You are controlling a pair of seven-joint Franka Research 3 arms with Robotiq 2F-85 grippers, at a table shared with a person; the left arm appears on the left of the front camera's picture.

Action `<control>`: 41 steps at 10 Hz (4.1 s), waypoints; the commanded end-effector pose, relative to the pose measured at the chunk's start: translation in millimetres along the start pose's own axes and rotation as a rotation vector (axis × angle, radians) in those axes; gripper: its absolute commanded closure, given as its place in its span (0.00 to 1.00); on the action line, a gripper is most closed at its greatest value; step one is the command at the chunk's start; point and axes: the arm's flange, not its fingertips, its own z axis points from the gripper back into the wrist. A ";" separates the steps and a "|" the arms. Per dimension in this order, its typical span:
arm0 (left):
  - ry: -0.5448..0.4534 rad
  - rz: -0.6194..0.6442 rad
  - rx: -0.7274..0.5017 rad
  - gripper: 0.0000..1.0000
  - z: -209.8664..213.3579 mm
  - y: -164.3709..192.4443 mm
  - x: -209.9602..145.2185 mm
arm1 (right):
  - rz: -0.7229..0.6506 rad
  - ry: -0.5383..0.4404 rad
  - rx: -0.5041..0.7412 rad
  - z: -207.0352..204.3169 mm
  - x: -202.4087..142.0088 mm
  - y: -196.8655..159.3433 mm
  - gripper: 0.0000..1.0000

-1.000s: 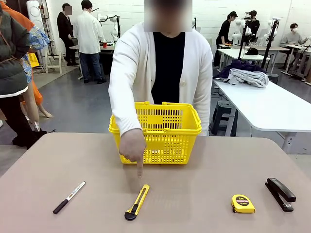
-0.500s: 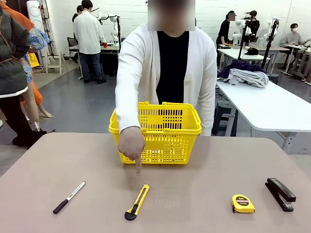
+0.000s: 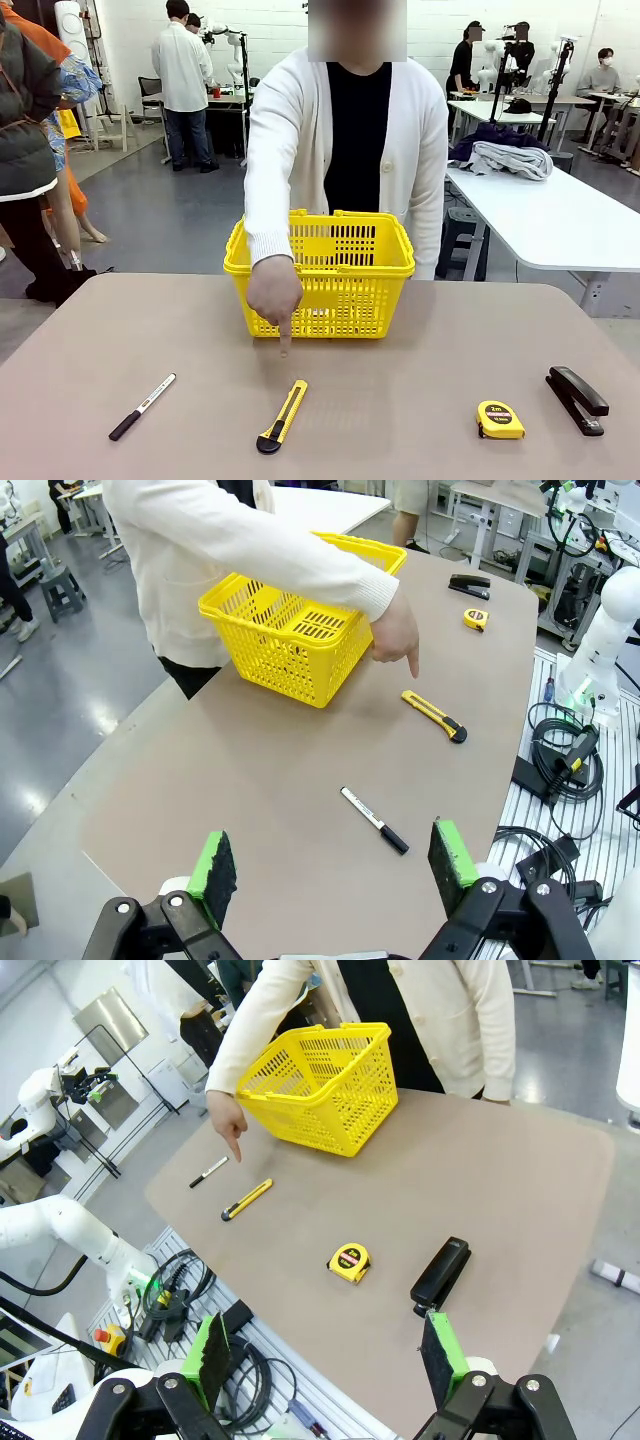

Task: Place the items the person wants into the basket.
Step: Pick up the item the person points to and place it in the Market Basket.

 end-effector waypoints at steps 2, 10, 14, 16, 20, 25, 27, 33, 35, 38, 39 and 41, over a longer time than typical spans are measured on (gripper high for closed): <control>0.152 -0.005 0.011 0.00 -28.3 -11.8 76.4 | 0.011 -0.019 0.011 0.3 1.3 -0.4 0.00; 0.870 0.017 0.061 0.00 -299.4 -126.1 153.8 | 0.011 -0.019 0.011 0.3 1.3 -0.4 0.00; 0.939 0.003 0.147 0.00 -363.5 -149.5 109.7 | 0.011 -0.019 0.011 0.3 1.3 -0.4 0.00; 0.921 0.020 0.178 0.00 -382.6 -155.9 89.5 | 0.011 -0.019 0.011 0.3 1.3 -0.4 0.00; 0.925 0.021 0.142 0.00 -381.0 -152.7 88.6 | 0.011 -0.019 0.011 0.3 1.3 -0.4 0.00; 0.925 0.021 0.142 0.00 -381.0 -152.7 88.6 | 0.011 -0.019 0.011 0.3 1.3 -0.4 0.00; 0.920 0.073 0.194 0.00 -396.3 -166.0 83.3 | 0.011 -0.019 0.011 0.3 1.3 -0.4 0.00; 0.900 0.269 0.285 0.00 -475.4 -206.8 61.3 | 0.011 -0.019 0.011 0.3 1.3 -0.4 0.00; 0.892 0.317 0.298 0.00 -498.4 -212.9 49.4 | 0.011 -0.019 0.011 0.3 1.3 -0.4 0.00; 0.873 0.345 0.325 0.00 -523.1 -217.6 48.8 | 0.011 -0.019 0.011 0.3 1.3 -0.4 0.00; 0.882 0.344 0.335 0.00 -529.5 -217.9 48.0 | 0.011 -0.019 0.011 0.3 1.3 -0.4 0.00; 0.879 0.349 0.346 0.00 -539.2 -217.3 46.7 | 0.011 -0.019 0.011 0.3 1.3 -0.4 0.00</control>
